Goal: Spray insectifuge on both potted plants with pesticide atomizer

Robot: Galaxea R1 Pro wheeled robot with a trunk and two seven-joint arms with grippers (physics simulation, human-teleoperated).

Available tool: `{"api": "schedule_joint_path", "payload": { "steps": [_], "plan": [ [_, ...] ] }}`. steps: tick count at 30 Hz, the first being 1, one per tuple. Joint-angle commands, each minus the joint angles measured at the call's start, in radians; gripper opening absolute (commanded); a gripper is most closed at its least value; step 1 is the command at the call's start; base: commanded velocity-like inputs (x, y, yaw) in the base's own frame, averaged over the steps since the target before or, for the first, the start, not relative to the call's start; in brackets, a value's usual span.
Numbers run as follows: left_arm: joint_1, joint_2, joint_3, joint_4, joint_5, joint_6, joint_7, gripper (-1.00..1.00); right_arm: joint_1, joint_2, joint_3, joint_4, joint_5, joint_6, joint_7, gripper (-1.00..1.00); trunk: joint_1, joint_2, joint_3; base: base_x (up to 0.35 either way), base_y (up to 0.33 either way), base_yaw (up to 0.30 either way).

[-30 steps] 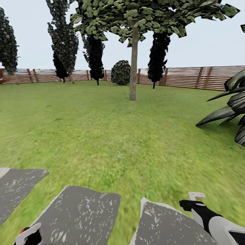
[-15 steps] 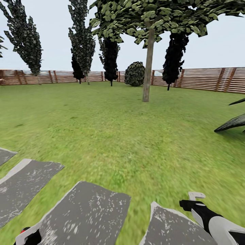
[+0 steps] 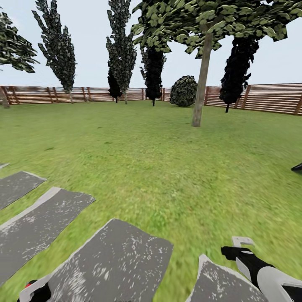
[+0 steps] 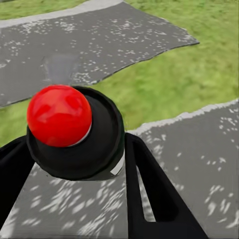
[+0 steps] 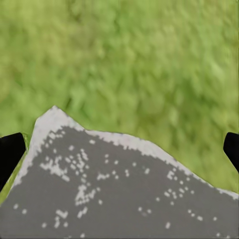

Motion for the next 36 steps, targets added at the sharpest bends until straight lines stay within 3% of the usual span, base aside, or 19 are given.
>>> {"api": "schedule_joint_path", "payload": {
  "steps": [1, 21, 36],
  "plan": [
    [-0.001, 0.0, 0.009, 0.0, -0.003, -0.003, -0.008, -1.0, 0.0, 0.0, -0.008, -0.001, 0.004, 0.002, -0.001, 1.0, 0.0, 0.0, -0.001, 0.0, 0.0, 0.258],
    [-0.002, 0.0, 0.009, 0.0, -0.003, -0.003, -0.008, -1.0, 0.0, 0.0, -0.008, -0.001, 0.003, 0.002, -0.001, 1.0, 0.0, 0.0, -0.001, 0.0, 0.013, 0.258],
    [-0.002, 0.0, 0.009, 0.0, -0.003, -0.003, -0.008, -1.0, 0.0, 0.0, -0.008, -0.001, 0.004, 0.002, -0.001, 1.0, 0.0, 0.0, -0.001, 0.002, 0.286, 0.258]
  ]
}}
